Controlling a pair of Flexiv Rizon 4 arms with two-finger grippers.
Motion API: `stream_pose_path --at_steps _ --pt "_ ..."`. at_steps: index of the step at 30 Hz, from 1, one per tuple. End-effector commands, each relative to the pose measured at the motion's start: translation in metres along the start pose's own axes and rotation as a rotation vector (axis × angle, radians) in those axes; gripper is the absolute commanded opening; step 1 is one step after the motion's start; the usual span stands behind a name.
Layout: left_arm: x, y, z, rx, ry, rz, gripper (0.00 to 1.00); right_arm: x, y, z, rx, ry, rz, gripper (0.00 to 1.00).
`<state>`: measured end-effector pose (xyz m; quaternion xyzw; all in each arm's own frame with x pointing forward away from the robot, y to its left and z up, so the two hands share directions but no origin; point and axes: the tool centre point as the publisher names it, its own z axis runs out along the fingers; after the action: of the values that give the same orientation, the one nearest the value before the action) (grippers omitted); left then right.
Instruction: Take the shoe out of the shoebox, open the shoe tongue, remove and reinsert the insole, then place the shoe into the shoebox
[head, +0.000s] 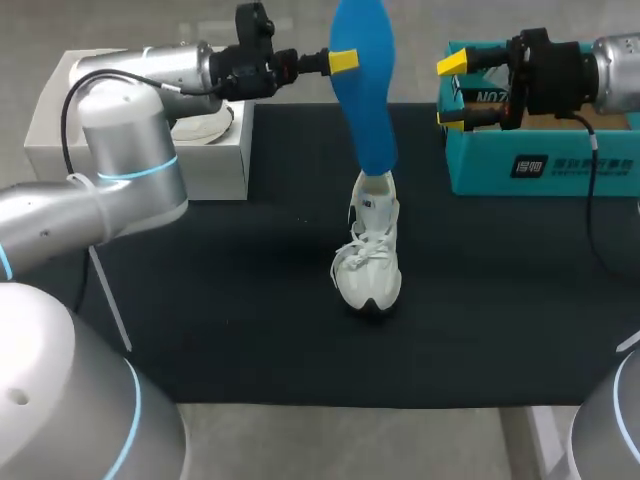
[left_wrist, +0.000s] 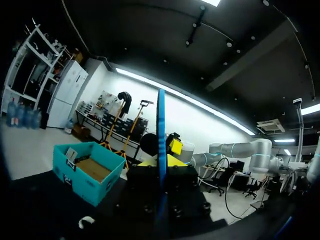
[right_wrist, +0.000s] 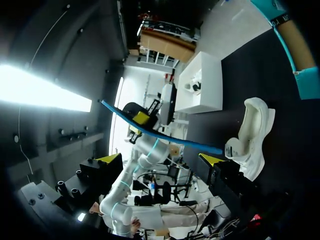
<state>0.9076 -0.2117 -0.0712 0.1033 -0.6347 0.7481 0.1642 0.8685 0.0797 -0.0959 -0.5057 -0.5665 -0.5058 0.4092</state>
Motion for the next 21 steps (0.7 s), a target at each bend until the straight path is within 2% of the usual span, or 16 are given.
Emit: stream_pose_path --at_steps 1,9,10,13,15,17,19,21 --pt "-0.012 -0.005 -0.001 -0.242 0.223 0.330 0.00 0.000 0.000 0.001 -0.001 -0.001 0.000 1.00" --pt "-0.012 -0.005 -0.001 -0.242 0.223 0.330 0.00 0.000 0.000 0.001 -0.001 -0.001 0.000 1.00" --pt "-0.013 -0.003 0.002 -0.293 0.225 0.468 0.00 0.000 0.000 0.001 -0.001 -0.001 0.000 1.00" --pt "-0.018 0.000 0.006 -0.359 0.227 0.772 0.00 0.000 0.000 0.001 -0.001 -0.001 0.000 1.00" --pt "-0.020 -0.001 0.008 -0.324 0.214 0.937 0.00 0.000 0.000 0.001 -0.001 -0.001 0.000 1.00" --pt "-0.021 -0.001 0.009 -0.342 0.209 1.082 0.00 0.000 0.000 0.001 -0.001 -0.001 0.000 1.00" --pt "-0.021 -0.001 0.009 -0.291 0.195 1.158 0.00 0.000 0.000 0.001 -0.001 -0.001 0.000 1.00" --pt "-0.021 -0.002 0.009 -0.292 0.190 1.247 0.00 0.000 0.000 0.001 -0.001 -0.001 0.000 1.00"
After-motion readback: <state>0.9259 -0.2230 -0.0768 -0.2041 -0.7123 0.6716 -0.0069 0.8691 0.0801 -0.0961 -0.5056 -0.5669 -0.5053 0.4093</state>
